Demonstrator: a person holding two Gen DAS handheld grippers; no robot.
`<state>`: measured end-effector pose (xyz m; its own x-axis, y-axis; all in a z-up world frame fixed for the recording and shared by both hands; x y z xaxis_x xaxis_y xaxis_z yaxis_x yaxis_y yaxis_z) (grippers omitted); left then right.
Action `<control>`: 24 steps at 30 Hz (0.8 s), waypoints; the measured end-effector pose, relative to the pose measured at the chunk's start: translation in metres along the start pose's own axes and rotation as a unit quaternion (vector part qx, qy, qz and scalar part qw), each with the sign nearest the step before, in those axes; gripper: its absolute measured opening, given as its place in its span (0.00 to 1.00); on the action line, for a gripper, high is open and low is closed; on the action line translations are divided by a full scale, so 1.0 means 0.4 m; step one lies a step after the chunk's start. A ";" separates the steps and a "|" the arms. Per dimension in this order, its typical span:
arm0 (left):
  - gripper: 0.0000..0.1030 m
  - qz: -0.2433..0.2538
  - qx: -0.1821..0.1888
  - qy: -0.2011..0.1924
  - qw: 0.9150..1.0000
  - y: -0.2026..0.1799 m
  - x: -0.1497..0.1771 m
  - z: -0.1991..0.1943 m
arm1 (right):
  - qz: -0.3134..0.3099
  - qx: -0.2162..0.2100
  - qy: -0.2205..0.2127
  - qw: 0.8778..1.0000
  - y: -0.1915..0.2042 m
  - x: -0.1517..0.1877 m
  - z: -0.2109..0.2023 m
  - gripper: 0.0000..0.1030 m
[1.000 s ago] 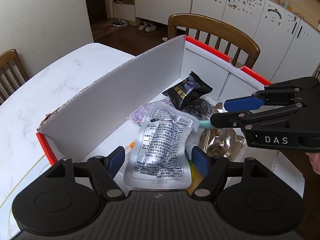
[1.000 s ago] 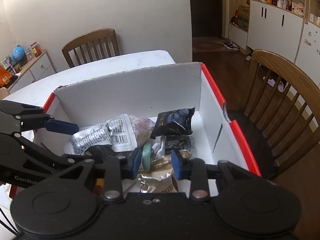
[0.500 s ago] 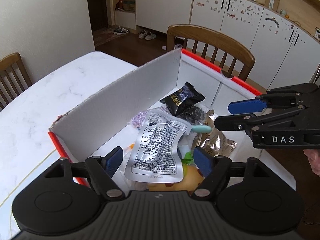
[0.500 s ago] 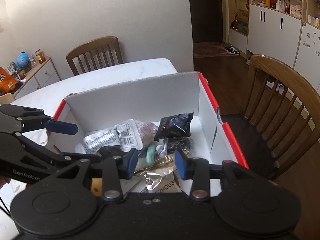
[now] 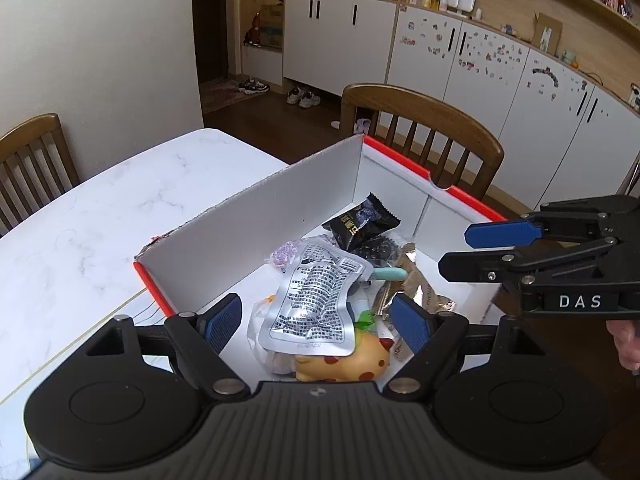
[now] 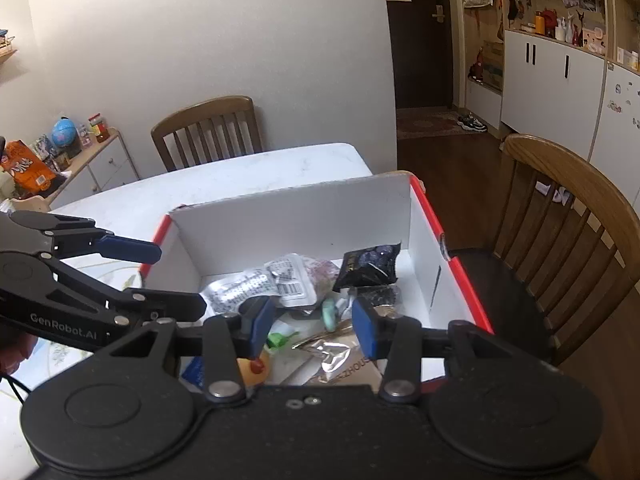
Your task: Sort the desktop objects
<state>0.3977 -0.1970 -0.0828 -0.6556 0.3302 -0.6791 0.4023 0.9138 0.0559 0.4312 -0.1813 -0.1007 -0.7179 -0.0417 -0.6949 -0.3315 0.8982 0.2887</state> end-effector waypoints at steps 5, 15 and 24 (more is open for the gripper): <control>0.79 -0.008 -0.004 -0.017 1.000 0.001 0.001 -0.051 | -0.002 -0.005 -0.008 1.000 0.020 0.000 -0.030 0.44; 0.83 -0.027 -0.014 -0.040 0.999 0.012 0.007 -0.140 | -0.015 -0.007 -0.017 1.000 0.070 0.014 -0.067 0.51; 0.98 -0.046 -0.018 -0.054 0.997 0.017 0.043 -0.212 | -0.023 -0.005 -0.036 0.999 0.109 0.027 -0.110 0.64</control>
<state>0.3350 -0.1651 -0.0323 -0.6154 0.2200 -0.7569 0.3191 0.9476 0.0159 0.3820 -0.1620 -0.0666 -0.6555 -0.0506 -0.7535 -0.3692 0.8919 0.2613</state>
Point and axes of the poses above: each gripper's, at about its wrist camera, not at the fingertips, and z roughly the way its jaws point, y to its left, x to its underside, the point moved 9 cm from there along z, roughly the way its jaws point, and after that the axes turned 10 degrees about z, right-handed, at the moved point
